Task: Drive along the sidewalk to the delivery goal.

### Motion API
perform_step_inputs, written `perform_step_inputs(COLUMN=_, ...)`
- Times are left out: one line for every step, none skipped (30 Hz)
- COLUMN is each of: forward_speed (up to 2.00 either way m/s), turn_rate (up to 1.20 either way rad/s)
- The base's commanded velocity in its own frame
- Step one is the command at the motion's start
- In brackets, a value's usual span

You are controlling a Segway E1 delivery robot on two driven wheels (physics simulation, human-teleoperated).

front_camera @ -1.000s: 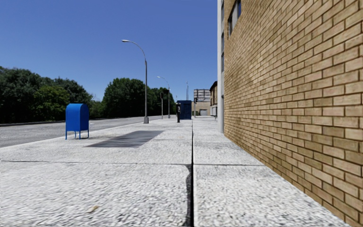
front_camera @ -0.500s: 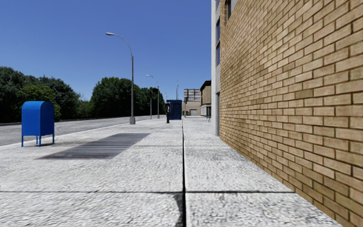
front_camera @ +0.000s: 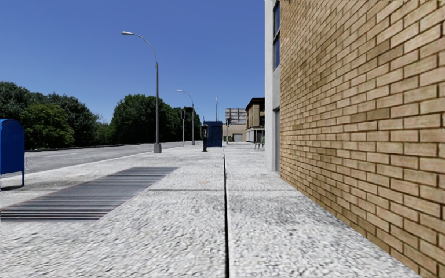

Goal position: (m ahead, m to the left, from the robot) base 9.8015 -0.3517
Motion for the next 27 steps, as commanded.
perform_step_inputs(forward_speed=2.0, turn_rate=0.0)
perform_step_inputs(forward_speed=2.0, turn_rate=0.0)
perform_step_inputs(forward_speed=2.0, turn_rate=0.0)
perform_step_inputs(forward_speed=2.0, turn_rate=0.0)
perform_step_inputs(forward_speed=2.0, turn_rate=0.0)
perform_step_inputs(forward_speed=2.0, turn_rate=0.0)
perform_step_inputs(forward_speed=2.0, turn_rate=0.0)
perform_step_inputs(forward_speed=2.0, turn_rate=0.0)
perform_step_inputs(forward_speed=2.0, turn_rate=0.0)
perform_step_inputs(forward_speed=2.0, turn_rate=0.0)
perform_step_inputs(forward_speed=2.0, turn_rate=0.0)
perform_step_inputs(forward_speed=2.0, turn_rate=0.0)
perform_step_inputs(forward_speed=2.0, turn_rate=0.0)
perform_step_inputs(forward_speed=2.0, turn_rate=0.0)
perform_step_inputs(forward_speed=2.0, turn_rate=0.0)
perform_step_inputs(forward_speed=2.0, turn_rate=0.0)
perform_step_inputs(forward_speed=2.0, turn_rate=0.0)
perform_step_inputs(forward_speed=2.0, turn_rate=-0.05)
perform_step_inputs(forward_speed=2.0, turn_rate=-0.25)
perform_step_inputs(forward_speed=2.0, turn_rate=0.0)
perform_step_inputs(forward_speed=2.0, turn_rate=0.0)
perform_step_inputs(forward_speed=2.0, turn_rate=0.0)
perform_step_inputs(forward_speed=2.0, turn_rate=0.0)
perform_step_inputs(forward_speed=2.0, turn_rate=0.0)
perform_step_inputs(forward_speed=2.0, turn_rate=0.0)
perform_step_inputs(forward_speed=2.0, turn_rate=0.0)
perform_step_inputs(forward_speed=2.0, turn_rate=0.0)
